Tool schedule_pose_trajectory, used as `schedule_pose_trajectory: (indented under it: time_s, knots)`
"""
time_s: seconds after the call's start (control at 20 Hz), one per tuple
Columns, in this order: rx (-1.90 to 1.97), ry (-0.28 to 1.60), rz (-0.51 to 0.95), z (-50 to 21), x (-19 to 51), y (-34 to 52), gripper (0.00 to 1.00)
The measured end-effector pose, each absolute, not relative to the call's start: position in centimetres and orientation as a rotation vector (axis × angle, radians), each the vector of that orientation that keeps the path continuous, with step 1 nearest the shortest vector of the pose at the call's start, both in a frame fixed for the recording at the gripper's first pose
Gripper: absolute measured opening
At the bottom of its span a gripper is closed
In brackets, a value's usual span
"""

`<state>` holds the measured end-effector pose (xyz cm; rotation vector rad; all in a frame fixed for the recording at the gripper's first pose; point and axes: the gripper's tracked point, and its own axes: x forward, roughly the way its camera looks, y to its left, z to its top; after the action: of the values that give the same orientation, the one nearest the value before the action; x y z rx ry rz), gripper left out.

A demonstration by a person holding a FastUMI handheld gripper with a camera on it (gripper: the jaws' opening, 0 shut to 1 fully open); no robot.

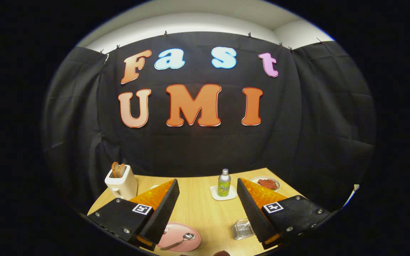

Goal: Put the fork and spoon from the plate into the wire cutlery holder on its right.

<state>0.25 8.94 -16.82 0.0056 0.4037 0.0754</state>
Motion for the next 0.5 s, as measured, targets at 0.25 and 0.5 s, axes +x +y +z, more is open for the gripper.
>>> schedule_pose_trajectory:
  time_s: [0.25,0.5]
  knots:
    - [-0.004,0.598,0.109,-23.5,-1.6,12.0,0.98]
    - [0.019,0.821,0.139,-30.5,-4.0,14.5,0.96]
